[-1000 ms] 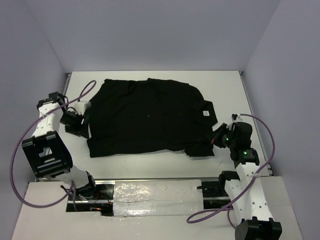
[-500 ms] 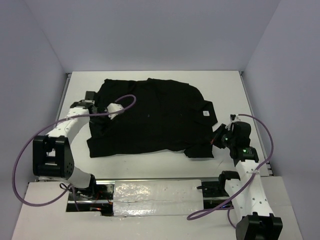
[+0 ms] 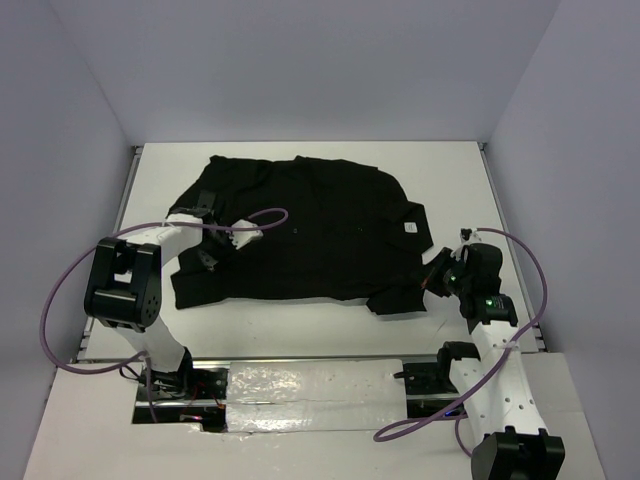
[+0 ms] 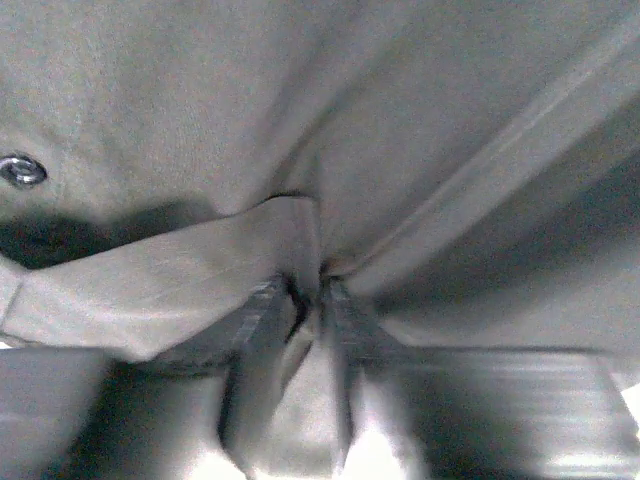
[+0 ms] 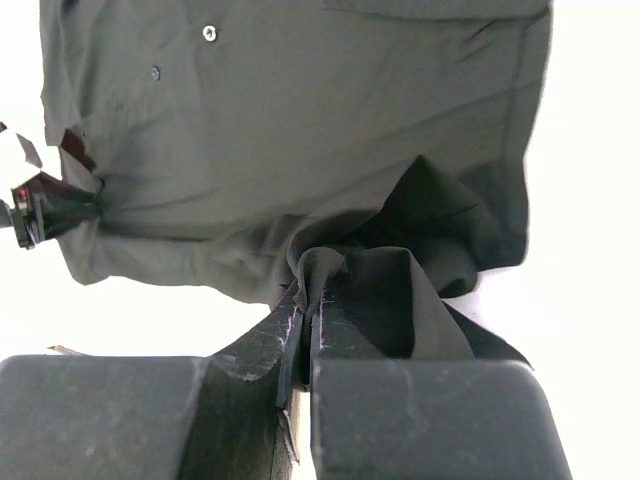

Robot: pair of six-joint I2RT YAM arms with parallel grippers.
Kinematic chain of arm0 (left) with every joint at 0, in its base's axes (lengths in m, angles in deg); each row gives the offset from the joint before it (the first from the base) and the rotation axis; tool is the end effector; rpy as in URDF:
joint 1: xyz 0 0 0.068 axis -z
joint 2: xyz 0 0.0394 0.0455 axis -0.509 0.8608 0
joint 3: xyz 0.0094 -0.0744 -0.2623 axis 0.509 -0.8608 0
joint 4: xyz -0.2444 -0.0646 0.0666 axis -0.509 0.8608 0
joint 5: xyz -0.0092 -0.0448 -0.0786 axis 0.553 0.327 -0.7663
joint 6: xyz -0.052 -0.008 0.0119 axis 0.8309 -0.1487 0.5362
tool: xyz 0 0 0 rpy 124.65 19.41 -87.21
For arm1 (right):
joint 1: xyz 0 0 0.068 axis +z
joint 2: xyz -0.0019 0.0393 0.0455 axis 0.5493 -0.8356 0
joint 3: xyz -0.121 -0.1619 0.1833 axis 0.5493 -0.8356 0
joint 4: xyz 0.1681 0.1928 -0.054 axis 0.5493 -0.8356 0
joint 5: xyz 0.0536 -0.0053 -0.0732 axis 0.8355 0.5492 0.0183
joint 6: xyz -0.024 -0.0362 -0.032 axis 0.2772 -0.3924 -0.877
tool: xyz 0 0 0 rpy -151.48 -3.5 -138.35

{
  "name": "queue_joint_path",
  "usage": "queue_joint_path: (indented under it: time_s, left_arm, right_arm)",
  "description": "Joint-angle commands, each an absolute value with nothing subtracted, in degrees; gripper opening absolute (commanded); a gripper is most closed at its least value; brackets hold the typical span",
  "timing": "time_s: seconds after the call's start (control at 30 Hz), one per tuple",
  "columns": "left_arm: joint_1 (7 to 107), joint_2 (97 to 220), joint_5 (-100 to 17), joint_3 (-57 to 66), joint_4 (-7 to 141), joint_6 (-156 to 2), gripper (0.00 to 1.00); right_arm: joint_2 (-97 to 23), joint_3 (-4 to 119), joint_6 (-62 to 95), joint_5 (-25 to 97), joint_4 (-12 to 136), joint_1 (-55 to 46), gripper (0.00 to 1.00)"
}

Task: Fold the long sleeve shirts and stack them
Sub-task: Flatten the shirt out

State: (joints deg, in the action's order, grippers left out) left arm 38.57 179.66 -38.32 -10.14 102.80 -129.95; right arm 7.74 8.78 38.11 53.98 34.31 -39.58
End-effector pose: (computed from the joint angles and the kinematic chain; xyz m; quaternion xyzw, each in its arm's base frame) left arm 0.3059 -0.0460 0.1644 0.4196 0.8941 0.0032 0.1566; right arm 0.1429 -0.0004 0.2223 0.1717 0.8658 0.2758 0.3806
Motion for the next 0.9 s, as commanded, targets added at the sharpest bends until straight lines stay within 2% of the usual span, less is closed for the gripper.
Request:
queue_joint_path:
  time_s: [0.0,0.07,0.13,0.2,0.27,0.43,0.53,0.63,0.73,0.8,0.87]
  left_arm:
    - [38.5,179.9,-34.0,-11.0,98.5,-128.7,0.31]
    - [38.6,179.2,-34.7,-10.9,99.2,-128.6,0.26]
    - [38.3,178.9,-35.8,-10.6,101.0,-128.6,0.26]
    - [38.2,178.6,-37.2,-10.1,102.7,-128.8,0.39]
    - [38.1,178.4,-38.4,-9.8,104.5,-129.2,0.60]
    - [36.9,177.7,-38.9,-8.3,104.7,-128.9,0.61]
    - [36.8,178.3,-38.9,-6.9,104.0,-128.1,0.56]
    - [36.8,180.3,-38.7,-5.5,103.8,-127.2,0.43]
    - [36.8,182.4,-37.7,-4.9,104.4,-126.8,0.24]
    - [36.7,182.6,-37.6,-5.3,104.5,-127.1,0.16]
    - [36.3,182.1,-37.6,-5.6,104.6,-127.1,0.00]
  right_arm:
    - [8.2,8.4,37.2,54.3,35.5,-39.4,0.00]
    - [8.2,8.4,37.2,54.2,35.5,-39.4,0.00]
    - [7.9,8.4,37.2,54.2,35.4,-39.4,0.00]
    - [7.8,8.4,37.1,54.3,35.4,-39.4,0.00]
    - [7.8,8.4,37.0,54.3,35.5,-39.4,0.00]
    - [7.8,8.5,36.9,54.5,35.5,-39.4,0.00]
    - [7.8,8.4,37.0,54.5,35.5,-39.4,0.00]
    - [7.7,8.5,36.8,54.5,35.4,-39.4,0.00]
    - [7.7,8.7,36.9,54.4,35.2,-39.4,0.00]
    - [7.8,8.7,37.0,54.3,35.1,-39.4,0.00]
    - [7.9,8.6,37.1,54.1,35.2,-39.4,0.00]
